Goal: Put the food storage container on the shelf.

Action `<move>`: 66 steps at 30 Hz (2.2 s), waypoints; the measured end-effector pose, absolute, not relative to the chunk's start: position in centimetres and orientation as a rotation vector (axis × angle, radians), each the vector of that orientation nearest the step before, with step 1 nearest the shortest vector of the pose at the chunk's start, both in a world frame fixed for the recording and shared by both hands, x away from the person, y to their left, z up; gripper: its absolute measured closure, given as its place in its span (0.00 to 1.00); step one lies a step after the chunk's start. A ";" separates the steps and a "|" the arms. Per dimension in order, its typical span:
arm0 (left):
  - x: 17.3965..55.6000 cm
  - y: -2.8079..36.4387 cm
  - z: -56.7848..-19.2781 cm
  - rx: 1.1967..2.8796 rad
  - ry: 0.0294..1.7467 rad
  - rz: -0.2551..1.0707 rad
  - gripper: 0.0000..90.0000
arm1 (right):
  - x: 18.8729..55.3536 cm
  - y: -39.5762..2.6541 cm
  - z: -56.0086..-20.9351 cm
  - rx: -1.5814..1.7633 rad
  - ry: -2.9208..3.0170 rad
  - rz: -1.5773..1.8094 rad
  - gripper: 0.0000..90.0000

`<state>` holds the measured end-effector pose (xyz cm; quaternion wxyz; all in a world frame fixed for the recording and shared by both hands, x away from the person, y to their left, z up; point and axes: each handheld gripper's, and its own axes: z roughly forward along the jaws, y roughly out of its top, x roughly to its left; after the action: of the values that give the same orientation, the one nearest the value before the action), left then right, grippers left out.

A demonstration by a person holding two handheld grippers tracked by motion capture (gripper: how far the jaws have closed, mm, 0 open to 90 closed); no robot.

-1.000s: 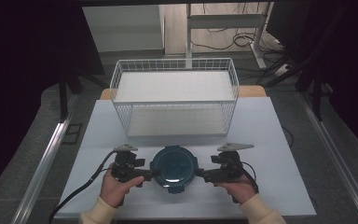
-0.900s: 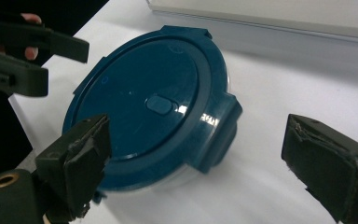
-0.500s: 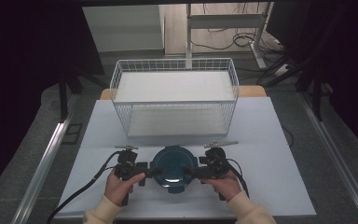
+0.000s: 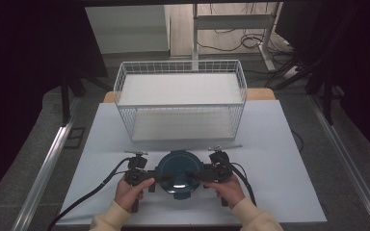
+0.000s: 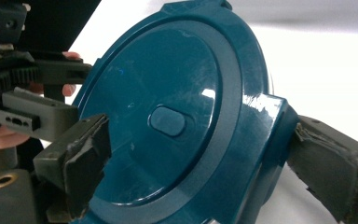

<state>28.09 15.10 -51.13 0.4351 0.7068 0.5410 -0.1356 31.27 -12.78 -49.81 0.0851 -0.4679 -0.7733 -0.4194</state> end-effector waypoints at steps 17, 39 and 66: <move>28.1 15.4 -51.6 1.696 1.401 -0.382 0.24 | 32.0 -13.6 -50.8 -1.472 -2.107 -1.210 0.27; 26.6 15.8 -50.1 1.654 1.380 -0.279 0.39 | 30.1 -14.5 -49.7 -1.473 -2.115 -1.295 0.37; 27.9 16.0 -47.7 1.655 1.331 -0.230 0.42 | 31.6 -14.4 -47.3 -1.416 -2.187 -1.366 0.38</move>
<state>27.92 15.99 -47.70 0.4816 0.6789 0.5461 -0.0943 31.59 -14.35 -47.30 0.0997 -0.4790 -0.7397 -0.4620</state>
